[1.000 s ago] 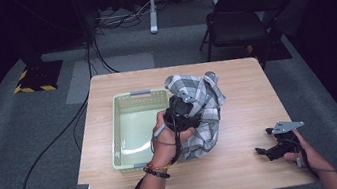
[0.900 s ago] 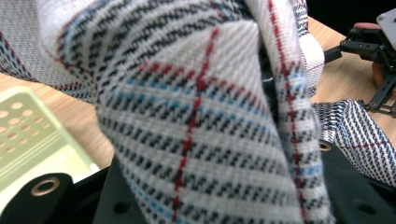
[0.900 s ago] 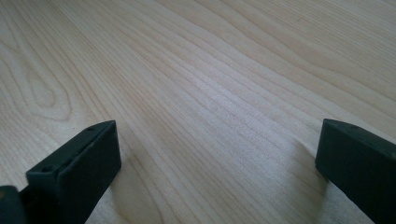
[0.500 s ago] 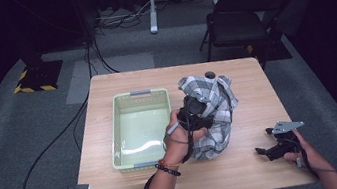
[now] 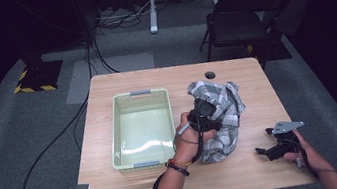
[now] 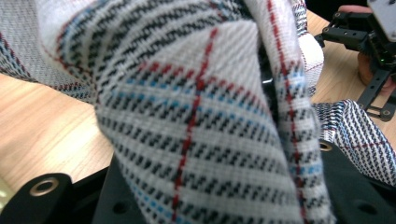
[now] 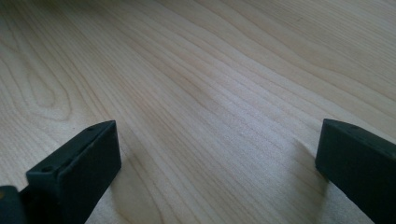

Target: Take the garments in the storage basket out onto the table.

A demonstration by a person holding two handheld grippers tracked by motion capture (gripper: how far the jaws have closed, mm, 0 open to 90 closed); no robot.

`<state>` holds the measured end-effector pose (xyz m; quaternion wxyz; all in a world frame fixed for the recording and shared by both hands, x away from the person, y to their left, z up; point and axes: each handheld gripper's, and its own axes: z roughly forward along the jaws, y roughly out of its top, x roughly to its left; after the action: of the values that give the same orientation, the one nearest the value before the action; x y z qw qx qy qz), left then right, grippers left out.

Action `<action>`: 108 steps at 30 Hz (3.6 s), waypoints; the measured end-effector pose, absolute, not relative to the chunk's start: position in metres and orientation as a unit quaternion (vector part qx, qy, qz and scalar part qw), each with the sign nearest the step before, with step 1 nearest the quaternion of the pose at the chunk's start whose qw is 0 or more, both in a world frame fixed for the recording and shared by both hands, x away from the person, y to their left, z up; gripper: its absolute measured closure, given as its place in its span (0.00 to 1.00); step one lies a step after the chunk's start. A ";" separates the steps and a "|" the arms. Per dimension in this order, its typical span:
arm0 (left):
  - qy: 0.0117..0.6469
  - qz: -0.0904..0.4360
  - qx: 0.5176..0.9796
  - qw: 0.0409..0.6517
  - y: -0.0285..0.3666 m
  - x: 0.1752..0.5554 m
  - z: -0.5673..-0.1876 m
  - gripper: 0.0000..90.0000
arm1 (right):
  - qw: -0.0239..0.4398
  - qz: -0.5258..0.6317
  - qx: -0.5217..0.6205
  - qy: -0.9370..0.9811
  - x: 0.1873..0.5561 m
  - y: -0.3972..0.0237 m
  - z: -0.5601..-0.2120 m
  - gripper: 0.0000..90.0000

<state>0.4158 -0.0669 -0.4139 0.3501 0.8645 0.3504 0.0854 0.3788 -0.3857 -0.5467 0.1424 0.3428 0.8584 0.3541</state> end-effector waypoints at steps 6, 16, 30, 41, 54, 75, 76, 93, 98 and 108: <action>0.357 0.076 0.864 0.347 -0.075 0.420 -0.425 0.60 | 0.142 0.354 0.343 0.858 0.379 -0.386 -0.547 0.00; 0.367 0.065 0.861 0.345 -0.084 0.424 -0.440 0.60 | 0.142 0.354 0.342 0.859 0.379 -0.386 -0.547 0.00; 0.383 0.038 0.858 0.341 -0.088 0.432 -0.462 0.59 | 0.142 0.354 0.343 0.859 0.379 -0.386 -0.547 0.00; 0.387 0.033 0.858 0.335 -0.087 0.435 -0.470 0.56 | 0.142 0.354 0.343 0.859 0.379 -0.386 -0.547 0.00; 0.390 0.039 0.862 0.321 -0.090 0.436 -0.480 0.49 | 0.142 0.354 0.343 0.858 0.379 -0.386 -0.547 0.00; 0.411 0.052 0.873 0.257 -0.092 0.430 -0.498 0.07 | 0.142 0.354 0.343 0.858 0.379 -0.386 -0.547 0.00; 0.413 0.051 0.872 0.258 -0.091 0.430 -0.498 0.07 | 0.142 0.354 0.343 0.858 0.379 -0.386 -0.547 0.00; 0.386 0.067 0.885 0.251 -0.087 0.425 -0.490 0.08 | 0.142 0.354 0.343 0.858 0.379 -0.386 -0.547 0.00; 0.384 0.068 0.887 0.248 -0.085 0.424 -0.487 0.08 | 0.142 0.354 0.343 0.858 0.379 -0.386 -0.547 0.00; 0.374 0.065 0.892 0.244 -0.081 0.420 -0.482 0.08 | 0.142 0.354 0.343 0.858 0.379 -0.386 -0.547 0.00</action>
<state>0.4200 -0.0813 -0.4818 0.2436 0.8925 0.3741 0.0647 0.3788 -0.3857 -0.5467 0.1424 0.3427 0.8585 0.3541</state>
